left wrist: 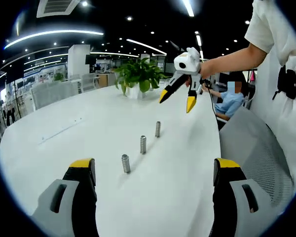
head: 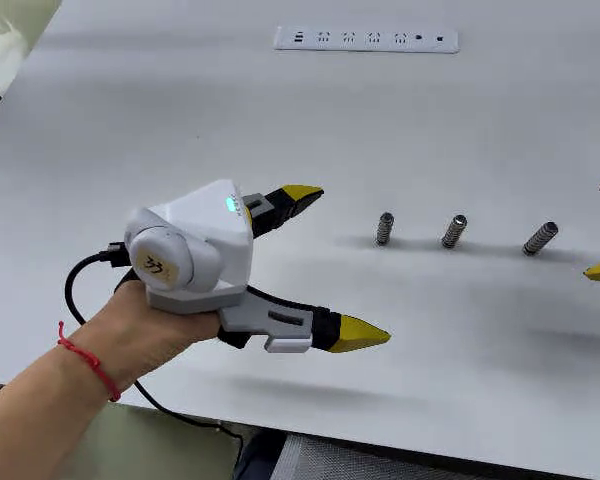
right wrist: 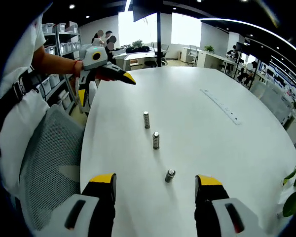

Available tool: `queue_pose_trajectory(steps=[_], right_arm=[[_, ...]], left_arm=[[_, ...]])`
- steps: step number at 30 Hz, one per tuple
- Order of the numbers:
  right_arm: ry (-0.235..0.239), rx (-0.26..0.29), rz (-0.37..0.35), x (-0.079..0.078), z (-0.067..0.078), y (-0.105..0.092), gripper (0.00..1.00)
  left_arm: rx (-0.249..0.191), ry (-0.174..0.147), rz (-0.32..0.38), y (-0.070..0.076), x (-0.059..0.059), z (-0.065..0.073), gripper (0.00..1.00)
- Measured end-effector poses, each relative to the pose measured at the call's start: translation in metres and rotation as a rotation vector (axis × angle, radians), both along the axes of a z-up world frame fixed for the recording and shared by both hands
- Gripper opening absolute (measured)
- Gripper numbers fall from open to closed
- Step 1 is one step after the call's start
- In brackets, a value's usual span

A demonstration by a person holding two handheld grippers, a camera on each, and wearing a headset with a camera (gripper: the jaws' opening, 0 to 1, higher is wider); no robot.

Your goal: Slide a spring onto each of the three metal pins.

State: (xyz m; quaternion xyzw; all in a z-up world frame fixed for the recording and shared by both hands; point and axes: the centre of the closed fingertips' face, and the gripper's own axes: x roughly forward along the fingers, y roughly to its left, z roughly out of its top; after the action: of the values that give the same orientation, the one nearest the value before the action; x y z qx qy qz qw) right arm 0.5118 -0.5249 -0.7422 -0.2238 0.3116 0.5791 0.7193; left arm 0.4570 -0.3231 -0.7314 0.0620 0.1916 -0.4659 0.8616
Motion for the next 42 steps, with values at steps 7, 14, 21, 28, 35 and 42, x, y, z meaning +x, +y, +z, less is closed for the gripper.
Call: queue_pose_trajectory(steps=[7,14,21,28,35,42], right_arm=[[0.001,0.107,-0.068,-0.017,0.004,-0.023,0.82],[0.008,0.171,-0.110,-0.026,-0.001,-0.038,0.95],[-0.001,0.179,-0.134,-0.034,-0.011,-0.053,0.99],[-0.003,0.183,-0.159,-0.040,-0.016,-0.063,0.99],[-0.002,0.190,-0.167,-0.044,-0.013,-0.058,0.99],[0.000,0.197,-0.162,-0.047,-0.007,-0.051,0.99]], left_arm=[[0.005,0.005,0.013,0.004,-0.001,-0.002,0.99],[0.037,0.021,0.036,0.011,-0.003,-0.011,0.99],[0.075,0.042,0.052,0.019,-0.004,-0.021,0.99],[0.090,0.055,0.059,0.021,-0.005,-0.026,0.99],[0.094,0.056,0.062,0.018,-0.005,-0.026,0.99],[0.099,0.050,0.061,0.017,-0.006,-0.024,0.99]])
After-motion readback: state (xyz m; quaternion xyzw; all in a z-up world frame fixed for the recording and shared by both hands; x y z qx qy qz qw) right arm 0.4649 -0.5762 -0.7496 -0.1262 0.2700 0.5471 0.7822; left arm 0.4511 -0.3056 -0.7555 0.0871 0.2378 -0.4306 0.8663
